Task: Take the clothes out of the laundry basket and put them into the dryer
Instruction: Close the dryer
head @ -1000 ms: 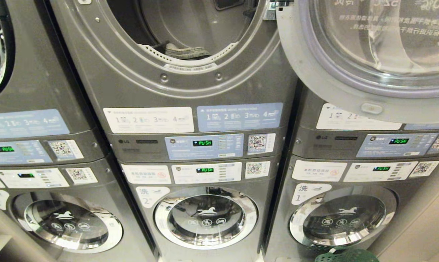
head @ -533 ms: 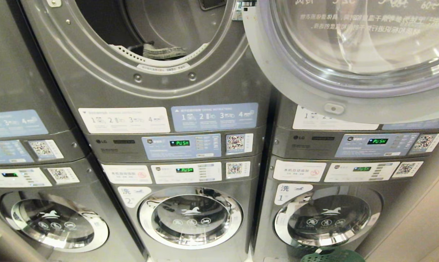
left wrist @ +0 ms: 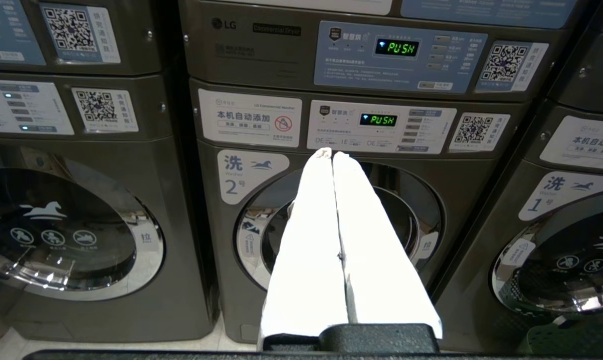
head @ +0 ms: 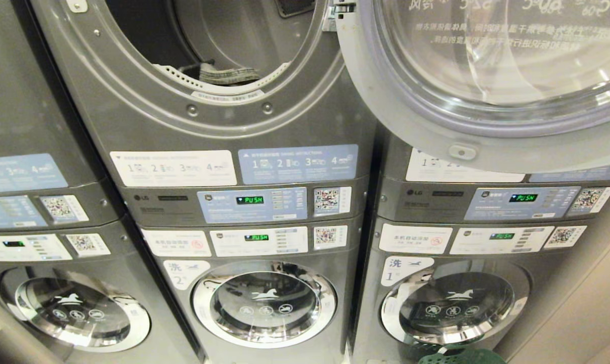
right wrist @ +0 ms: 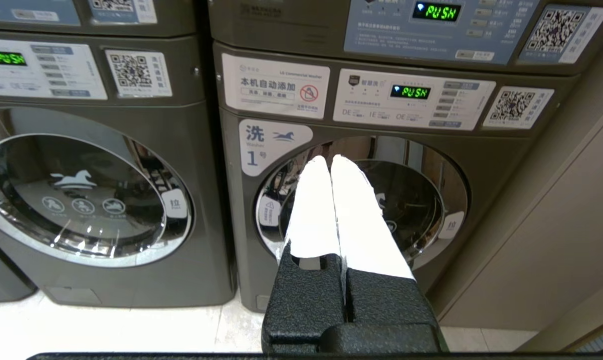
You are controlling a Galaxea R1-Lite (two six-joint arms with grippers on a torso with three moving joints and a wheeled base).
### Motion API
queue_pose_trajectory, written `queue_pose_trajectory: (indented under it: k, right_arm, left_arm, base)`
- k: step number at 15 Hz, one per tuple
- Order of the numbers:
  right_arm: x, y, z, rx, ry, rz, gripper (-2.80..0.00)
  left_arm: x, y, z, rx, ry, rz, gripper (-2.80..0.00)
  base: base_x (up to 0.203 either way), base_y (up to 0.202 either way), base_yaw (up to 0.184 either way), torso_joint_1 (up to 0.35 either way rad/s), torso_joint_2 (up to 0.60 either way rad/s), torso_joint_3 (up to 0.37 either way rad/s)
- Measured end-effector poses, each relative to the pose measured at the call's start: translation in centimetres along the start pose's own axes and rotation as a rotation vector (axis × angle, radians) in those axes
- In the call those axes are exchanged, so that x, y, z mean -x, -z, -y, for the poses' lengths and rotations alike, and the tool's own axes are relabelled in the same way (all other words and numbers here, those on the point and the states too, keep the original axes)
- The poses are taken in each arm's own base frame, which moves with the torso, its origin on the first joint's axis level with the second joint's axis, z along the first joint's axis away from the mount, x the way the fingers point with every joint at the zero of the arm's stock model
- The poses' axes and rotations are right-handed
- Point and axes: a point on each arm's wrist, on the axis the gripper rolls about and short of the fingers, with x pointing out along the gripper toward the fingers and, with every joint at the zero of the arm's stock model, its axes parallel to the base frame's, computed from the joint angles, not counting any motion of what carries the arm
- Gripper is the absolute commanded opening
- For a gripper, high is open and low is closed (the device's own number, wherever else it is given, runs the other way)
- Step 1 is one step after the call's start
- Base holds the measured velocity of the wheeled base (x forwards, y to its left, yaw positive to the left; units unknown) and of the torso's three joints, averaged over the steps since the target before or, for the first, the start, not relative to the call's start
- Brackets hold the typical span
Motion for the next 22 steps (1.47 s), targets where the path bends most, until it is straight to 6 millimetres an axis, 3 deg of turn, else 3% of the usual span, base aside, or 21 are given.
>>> queue_pose_trajectory:
  k: [13,15,18,20,22]
  right_arm:
    - [0.2,-0.5,0.1,-0.004,0.01,0.009,-2.8]
    - [1.1,-3.9,0.4,-0.005,0.043,0.101,-2.8]
    - [1.7,-12.5,1.3,-0.07,0.173,0.192,-2.8]
    - [0.0,-18.8,2.0,-0.151,0.297,0.213,-2.8]
    - [-2.9,-22.9,2.6,-0.236,0.423,0.206,-2.8]
  left_arm:
    - [0.0,0.0,0.0,-0.001,0.001,0.0,-2.8]
    - [0.0,0.0,0.0,-0.002,0.0,0.0,-2.8]
    - [0.0,0.0,0.0,-0.002,0.001,0.0,-2.8]
    - [0.0,0.0,0.0,-0.002,0.001,0.0,-2.8]
    - [0.0,0.0,0.0,-0.002,0.001,0.0,-2.8]
  base:
    - [0.0,0.0,0.0,0.001,0.0,0.138]
    - [0.0,0.0,0.0,0.0,0.0,0.0]
    - [0.0,0.0,0.0,0.0,0.0,0.0]
    - [0.0,0.0,0.0,0.0,0.0,0.0]
    - [0.0,0.0,0.0,0.0,0.0,0.0]
